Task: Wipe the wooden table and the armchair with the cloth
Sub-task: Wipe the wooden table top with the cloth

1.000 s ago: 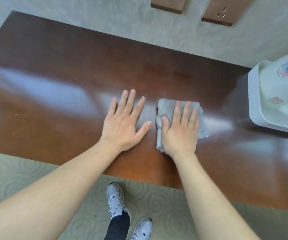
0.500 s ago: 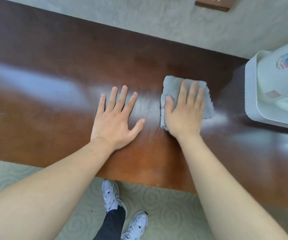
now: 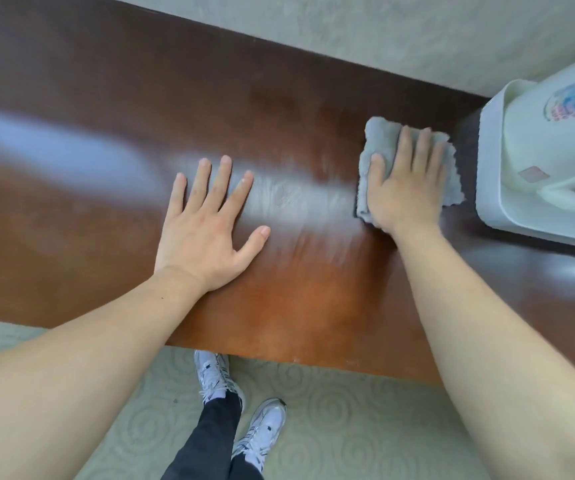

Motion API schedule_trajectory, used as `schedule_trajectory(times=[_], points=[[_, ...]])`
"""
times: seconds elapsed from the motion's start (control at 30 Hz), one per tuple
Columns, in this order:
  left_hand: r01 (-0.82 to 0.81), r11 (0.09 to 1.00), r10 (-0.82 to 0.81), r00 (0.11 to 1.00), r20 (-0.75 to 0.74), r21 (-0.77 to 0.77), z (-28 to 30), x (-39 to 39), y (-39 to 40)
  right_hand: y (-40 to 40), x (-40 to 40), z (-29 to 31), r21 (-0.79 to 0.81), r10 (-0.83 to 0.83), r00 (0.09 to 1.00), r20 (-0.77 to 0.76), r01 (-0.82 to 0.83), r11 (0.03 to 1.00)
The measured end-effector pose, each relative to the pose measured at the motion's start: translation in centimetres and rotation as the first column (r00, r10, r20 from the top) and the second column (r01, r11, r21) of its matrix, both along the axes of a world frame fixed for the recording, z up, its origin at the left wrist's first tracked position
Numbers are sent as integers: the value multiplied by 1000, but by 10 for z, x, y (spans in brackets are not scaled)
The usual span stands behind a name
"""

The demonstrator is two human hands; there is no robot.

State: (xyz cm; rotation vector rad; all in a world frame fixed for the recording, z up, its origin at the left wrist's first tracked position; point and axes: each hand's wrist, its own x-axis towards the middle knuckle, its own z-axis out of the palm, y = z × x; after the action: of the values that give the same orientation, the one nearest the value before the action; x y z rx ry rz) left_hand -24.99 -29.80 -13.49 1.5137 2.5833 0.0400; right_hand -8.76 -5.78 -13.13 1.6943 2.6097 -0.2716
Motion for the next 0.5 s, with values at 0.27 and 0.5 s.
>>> schedule_trajectory(times=[0.27, 0.5], points=[[-2, 1000, 1, 1000, 19, 26, -1, 0, 0, -38, 23, -1, 15, -67, 998, -22, 67, 998], [-4, 1000, 4, 1000, 14, 26, 1, 0, 2, -202, 106, 2, -51, -55, 998, 37, 57, 997]])
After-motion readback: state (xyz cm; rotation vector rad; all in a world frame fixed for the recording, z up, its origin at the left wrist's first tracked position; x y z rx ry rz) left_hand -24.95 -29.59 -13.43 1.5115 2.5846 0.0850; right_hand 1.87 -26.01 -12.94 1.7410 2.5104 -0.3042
